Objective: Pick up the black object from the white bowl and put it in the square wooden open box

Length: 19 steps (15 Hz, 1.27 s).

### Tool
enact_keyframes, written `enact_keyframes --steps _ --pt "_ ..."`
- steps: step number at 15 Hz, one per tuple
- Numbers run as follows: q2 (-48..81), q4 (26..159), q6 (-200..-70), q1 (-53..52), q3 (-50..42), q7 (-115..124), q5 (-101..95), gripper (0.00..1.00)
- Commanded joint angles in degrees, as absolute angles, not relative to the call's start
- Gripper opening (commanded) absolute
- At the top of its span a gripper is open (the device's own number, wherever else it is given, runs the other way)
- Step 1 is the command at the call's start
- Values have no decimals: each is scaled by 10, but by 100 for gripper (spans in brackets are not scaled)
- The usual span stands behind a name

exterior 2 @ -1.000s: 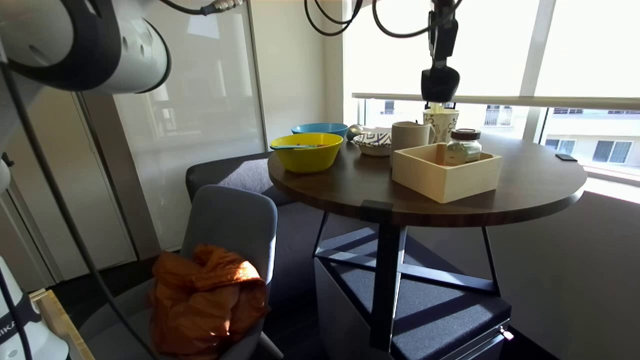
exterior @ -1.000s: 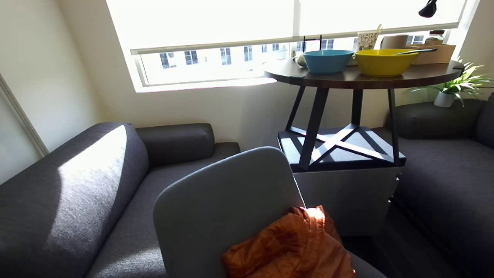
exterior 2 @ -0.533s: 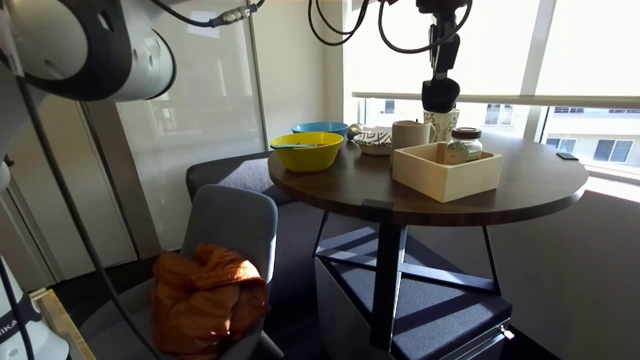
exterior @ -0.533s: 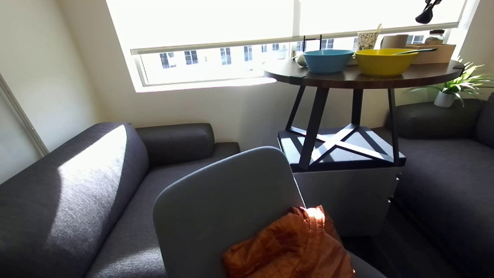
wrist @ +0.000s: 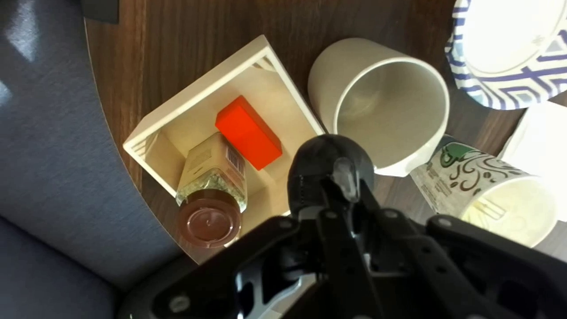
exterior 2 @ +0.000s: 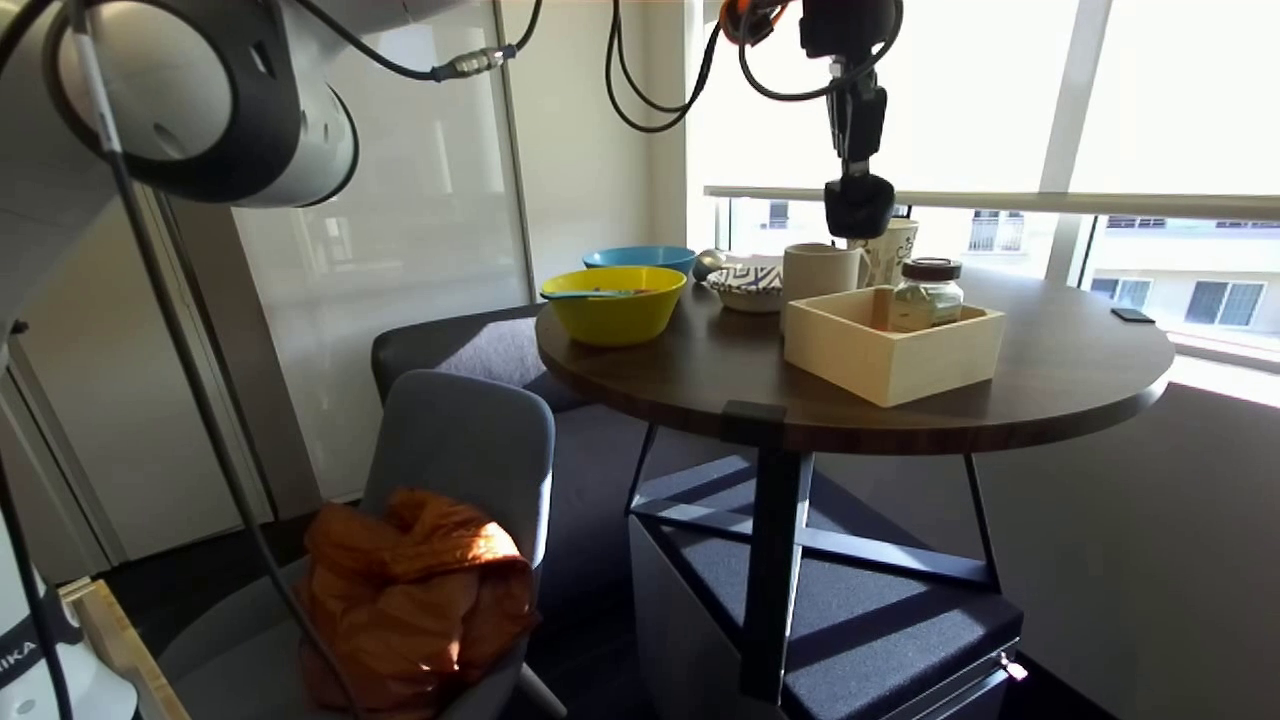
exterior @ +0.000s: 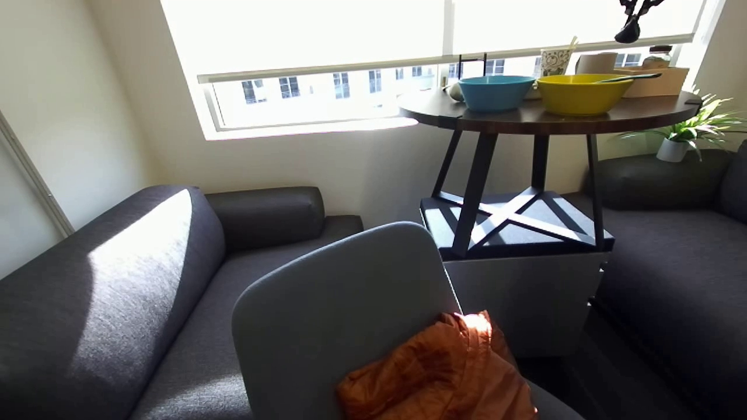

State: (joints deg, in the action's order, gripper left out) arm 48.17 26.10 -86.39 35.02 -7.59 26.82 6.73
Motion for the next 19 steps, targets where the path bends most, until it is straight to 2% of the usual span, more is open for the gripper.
enact_keyframes --steps 1,5,6,7,12,16,17,18,19 --pt "492 256 -873 349 -89 282 53 3" --pt "503 256 -869 354 -92 290 56 3" --pt "507 254 -869 354 -91 287 56 37" --pt "509 254 -869 354 -92 289 55 38" --pt "509 250 -870 352 -92 295 55 71" --pt "460 256 -904 326 -85 267 53 98" --pt "450 252 -920 316 -85 252 48 100" --pt "470 266 -913 333 -85 269 58 89" --pt "457 264 -919 324 -85 265 58 95"
